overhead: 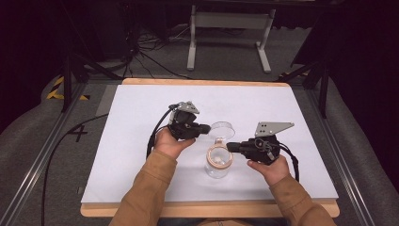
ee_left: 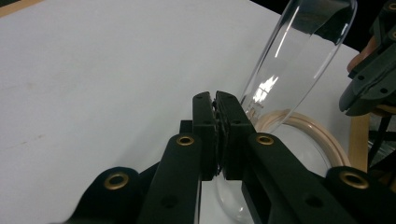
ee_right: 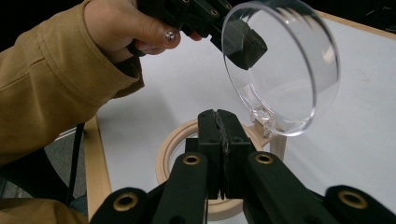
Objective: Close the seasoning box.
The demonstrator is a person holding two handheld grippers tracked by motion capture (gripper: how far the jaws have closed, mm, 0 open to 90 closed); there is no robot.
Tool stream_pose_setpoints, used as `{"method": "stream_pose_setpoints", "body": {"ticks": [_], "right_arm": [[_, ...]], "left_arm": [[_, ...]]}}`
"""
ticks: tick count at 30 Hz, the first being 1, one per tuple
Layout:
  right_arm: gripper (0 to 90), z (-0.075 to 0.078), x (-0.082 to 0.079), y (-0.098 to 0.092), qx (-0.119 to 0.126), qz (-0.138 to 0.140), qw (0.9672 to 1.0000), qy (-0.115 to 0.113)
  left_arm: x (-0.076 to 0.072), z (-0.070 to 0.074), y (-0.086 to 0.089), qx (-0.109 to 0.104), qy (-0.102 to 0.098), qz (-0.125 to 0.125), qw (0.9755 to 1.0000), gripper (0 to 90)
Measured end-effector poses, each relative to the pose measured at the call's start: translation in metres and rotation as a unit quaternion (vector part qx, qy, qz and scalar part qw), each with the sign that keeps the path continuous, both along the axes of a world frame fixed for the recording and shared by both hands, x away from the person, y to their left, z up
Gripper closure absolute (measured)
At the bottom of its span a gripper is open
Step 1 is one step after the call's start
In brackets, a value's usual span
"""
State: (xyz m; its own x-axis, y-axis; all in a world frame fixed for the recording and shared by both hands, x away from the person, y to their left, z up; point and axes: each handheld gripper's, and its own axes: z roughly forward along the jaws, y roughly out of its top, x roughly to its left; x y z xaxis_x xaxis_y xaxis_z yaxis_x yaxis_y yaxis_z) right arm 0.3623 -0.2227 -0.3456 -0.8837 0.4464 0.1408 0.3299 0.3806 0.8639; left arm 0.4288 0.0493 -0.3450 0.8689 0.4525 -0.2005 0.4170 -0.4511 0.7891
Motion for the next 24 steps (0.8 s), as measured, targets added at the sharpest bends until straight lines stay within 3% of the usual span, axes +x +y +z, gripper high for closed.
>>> {"method": "stream_pose_setpoints", "body": {"ticks": [12,24], "right_arm": [[87.9,0.002,-0.002,-0.001,0.001,0.005,1.0,0.004],[87.9,0.003,-0.007,0.002,-0.01,0.022,0.9997,0.006]], "left_arm": [[-0.004,0.005,-0.001,0.006,0.006,-0.026,0.9996,85.3],[-0.005,0.01,0.009,0.003,0.003,-0.009,0.9999,84.6]]}}
